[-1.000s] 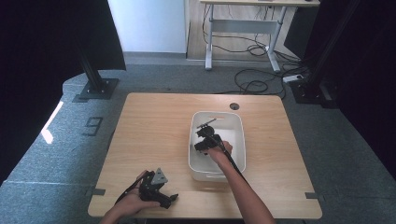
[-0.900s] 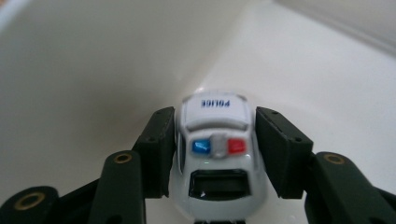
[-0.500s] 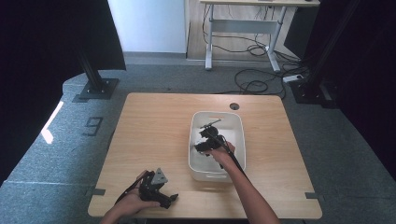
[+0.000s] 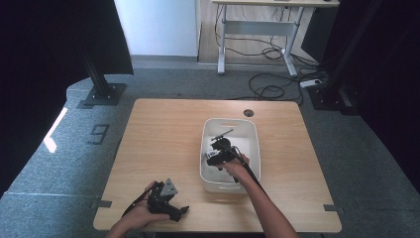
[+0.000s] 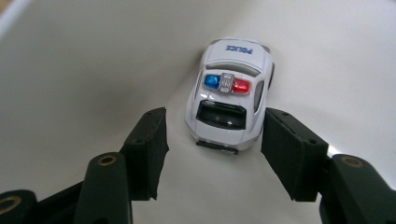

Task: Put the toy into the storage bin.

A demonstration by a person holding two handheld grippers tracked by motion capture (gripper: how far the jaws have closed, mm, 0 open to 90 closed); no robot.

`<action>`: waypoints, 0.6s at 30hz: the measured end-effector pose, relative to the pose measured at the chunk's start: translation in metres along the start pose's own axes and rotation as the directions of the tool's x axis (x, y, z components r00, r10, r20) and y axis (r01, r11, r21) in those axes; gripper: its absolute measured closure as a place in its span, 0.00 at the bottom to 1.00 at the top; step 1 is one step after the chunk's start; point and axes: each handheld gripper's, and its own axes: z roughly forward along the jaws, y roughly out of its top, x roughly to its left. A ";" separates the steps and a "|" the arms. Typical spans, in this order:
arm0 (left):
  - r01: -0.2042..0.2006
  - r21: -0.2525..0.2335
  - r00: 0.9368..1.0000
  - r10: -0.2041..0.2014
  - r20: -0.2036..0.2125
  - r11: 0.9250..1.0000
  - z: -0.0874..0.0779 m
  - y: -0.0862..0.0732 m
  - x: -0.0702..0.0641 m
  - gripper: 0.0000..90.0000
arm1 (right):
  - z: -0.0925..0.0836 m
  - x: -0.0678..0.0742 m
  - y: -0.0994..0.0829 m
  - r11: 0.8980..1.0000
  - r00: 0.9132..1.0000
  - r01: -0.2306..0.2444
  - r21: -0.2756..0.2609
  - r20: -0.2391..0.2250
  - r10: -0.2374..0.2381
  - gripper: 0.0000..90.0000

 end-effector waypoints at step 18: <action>0.000 0.000 1.000 0.000 0.000 1.000 0.000 0.000 0.000 0.00 | -0.024 -0.005 -0.006 0.998 0.999 0.014 -0.064 -0.041 -0.017 0.42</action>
